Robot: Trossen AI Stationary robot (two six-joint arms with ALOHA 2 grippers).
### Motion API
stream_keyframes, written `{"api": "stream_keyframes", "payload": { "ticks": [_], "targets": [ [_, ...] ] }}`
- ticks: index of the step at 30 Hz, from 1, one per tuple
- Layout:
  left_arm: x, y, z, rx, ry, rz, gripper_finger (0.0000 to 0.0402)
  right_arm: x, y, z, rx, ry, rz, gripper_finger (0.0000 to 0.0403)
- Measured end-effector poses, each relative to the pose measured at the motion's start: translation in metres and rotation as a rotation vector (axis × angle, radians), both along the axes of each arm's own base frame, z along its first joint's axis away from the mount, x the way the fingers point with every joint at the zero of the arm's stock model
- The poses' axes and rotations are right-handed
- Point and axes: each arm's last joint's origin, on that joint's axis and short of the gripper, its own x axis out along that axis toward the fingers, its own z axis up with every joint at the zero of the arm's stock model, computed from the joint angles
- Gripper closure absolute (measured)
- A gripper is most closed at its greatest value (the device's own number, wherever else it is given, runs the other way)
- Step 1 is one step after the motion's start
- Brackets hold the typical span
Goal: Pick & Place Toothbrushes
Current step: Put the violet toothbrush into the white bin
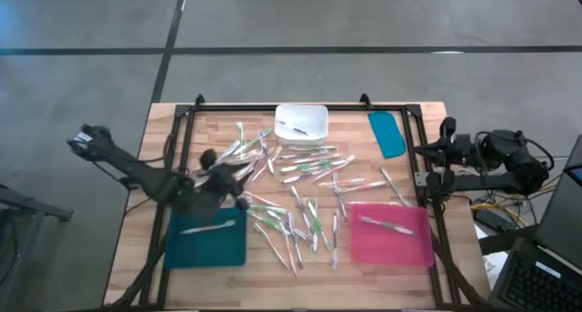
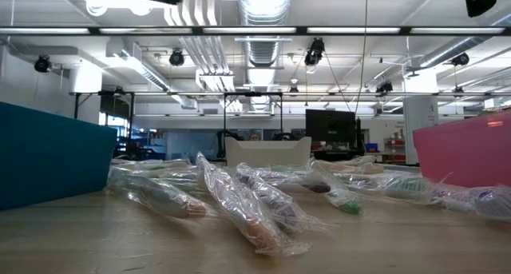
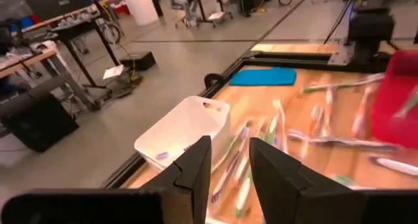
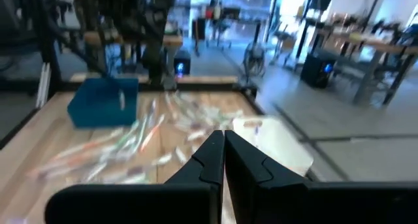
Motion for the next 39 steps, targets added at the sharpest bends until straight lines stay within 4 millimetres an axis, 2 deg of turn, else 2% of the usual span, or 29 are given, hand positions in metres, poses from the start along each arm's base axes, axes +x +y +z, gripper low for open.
{"api": "stream_keyframes", "payload": {
  "ticks": [4,10,15,19,23,27,33,39],
  "targets": [
    [0.021,0.028,-0.001,0.003,-0.001,-0.011,0.0291,0.001,0.000,0.005,0.013,-0.059,-0.014,0.0394],
    [0.042,0.071,-0.006,-0.058,-0.066,-0.139,0.0291,0.004,0.000,0.007,0.010,-0.079,-0.014,0.0394],
    [0.050,0.098,-0.012,-0.070,-0.073,-0.074,0.0291,0.009,0.000,0.009,0.016,-0.148,-0.013,0.0394],
    [0.053,0.104,-0.019,-0.134,-0.099,-0.032,0.0291,0.018,0.000,0.013,0.020,-0.176,-0.013,0.0394],
    [0.059,0.108,-0.028,-0.124,-0.056,-0.017,0.0291,0.034,0.001,0.013,-0.003,-0.110,-0.013,0.0394],
    [0.061,0.122,-0.035,-0.148,-0.048,0.053,0.0291,0.053,0.001,0.012,-0.013,-0.030,-0.025,0.0394],
    [0.057,0.147,-0.042,-0.237,-0.085,0.188,0.0291,0.077,-0.004,0.006,-0.062,0.091,-0.248,0.0394],
    [0.052,0.155,-0.046,-0.268,-0.056,0.240,0.0291,0.088,-0.007,0.002,-0.084,0.146,-0.353,0.0394]
  ]
}}
